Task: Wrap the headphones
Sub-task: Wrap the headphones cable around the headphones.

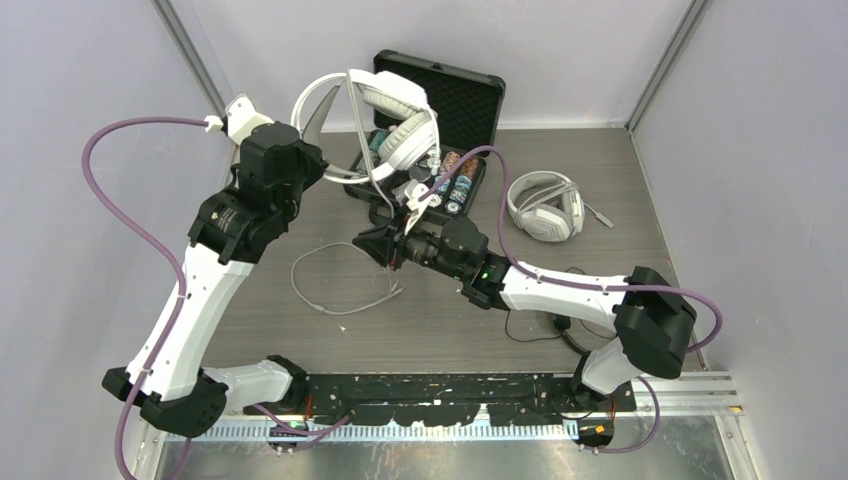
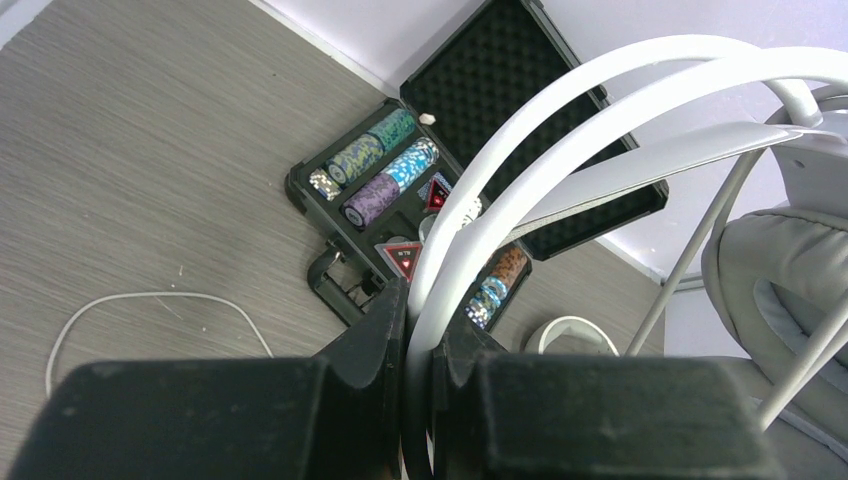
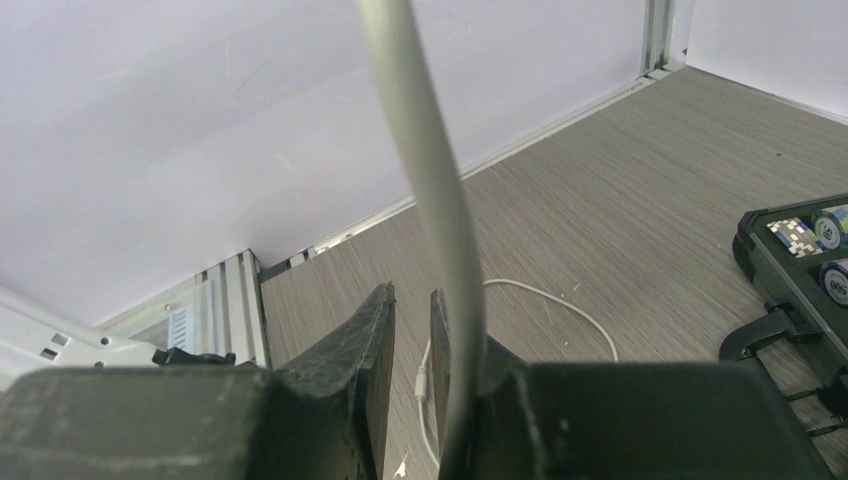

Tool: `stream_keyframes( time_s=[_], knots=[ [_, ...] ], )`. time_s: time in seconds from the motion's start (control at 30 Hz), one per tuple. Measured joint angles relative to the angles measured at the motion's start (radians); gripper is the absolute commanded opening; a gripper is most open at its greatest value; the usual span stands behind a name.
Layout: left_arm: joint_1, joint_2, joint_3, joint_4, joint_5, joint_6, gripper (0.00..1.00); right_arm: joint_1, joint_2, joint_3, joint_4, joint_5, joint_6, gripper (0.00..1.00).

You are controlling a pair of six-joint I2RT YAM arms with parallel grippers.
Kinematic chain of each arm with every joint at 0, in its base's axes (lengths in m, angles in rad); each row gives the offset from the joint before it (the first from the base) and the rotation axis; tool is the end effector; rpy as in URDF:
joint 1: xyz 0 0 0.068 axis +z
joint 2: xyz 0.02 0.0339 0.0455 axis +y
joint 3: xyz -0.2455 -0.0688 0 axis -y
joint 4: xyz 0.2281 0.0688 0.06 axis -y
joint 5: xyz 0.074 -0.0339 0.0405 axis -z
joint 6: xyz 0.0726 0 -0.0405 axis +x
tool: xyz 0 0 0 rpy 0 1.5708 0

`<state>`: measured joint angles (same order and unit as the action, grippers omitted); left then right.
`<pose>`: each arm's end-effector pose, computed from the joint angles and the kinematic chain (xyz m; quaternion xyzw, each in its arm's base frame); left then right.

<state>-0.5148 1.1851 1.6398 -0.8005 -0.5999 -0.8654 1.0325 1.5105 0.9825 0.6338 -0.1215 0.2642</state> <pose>0.2223 -0.0787 0.4497 -0.3036 0.7401 -0.1632 0.5775 0.1861 0.3288 0.3109 -0.2920 0.6019 0.4805 0.5670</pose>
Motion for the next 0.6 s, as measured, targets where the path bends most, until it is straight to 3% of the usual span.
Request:
stream_keyframes(
  time_s=[0.37, 0.6],
  knots=[
    [0.0, 0.001, 0.028, 0.003, 0.026, -0.018, 0.0, 0.0, 0.048, -0.093, 0.156, 0.007, 0.004, 0.35],
    [0.0, 0.001, 0.034, 0.004, 0.037, -0.019, 0.0, 0.0, 0.064, -0.125, 0.218, -0.008, 0.004, 0.35]
  ],
)
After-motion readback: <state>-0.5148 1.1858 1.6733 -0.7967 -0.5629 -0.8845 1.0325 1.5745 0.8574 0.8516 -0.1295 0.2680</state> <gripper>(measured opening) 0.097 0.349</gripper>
